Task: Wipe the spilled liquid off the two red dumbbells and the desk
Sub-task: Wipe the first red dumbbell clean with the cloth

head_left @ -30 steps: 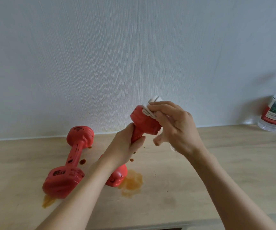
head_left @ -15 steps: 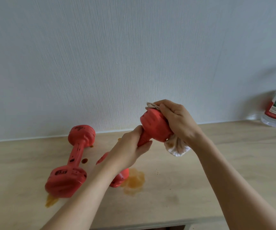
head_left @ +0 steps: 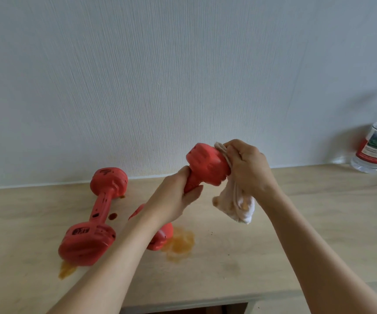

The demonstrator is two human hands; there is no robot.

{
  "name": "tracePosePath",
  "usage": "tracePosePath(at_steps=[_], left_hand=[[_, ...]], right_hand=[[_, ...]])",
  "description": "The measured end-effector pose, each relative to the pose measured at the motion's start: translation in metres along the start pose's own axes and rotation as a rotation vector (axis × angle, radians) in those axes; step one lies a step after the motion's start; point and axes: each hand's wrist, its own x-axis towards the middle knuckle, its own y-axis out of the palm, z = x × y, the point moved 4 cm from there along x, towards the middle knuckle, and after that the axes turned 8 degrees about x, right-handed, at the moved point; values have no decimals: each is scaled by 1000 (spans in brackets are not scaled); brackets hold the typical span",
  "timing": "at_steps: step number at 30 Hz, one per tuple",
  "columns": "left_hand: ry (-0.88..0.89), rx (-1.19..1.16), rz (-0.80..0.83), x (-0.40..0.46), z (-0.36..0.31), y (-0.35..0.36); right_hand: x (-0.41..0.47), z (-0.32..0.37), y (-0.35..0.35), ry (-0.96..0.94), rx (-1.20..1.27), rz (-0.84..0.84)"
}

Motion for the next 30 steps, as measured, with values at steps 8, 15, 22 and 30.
tracePosePath(at_steps=[8, 15, 22, 30], left_hand=[[-21, 4, -16, 6, 4, -2], [-55, -31, -38, 5, 10, -8], [-43, -60, -30, 4, 12, -11], [-83, -122, -29, 6, 12, -14]], right_hand=[[-7, 5, -7, -66, -147, -83], [-15, 35, 8, -253, 8, -63], [-7, 22, 6, -246, 473, 187], [-6, -3, 21, -302, 54, 158]])
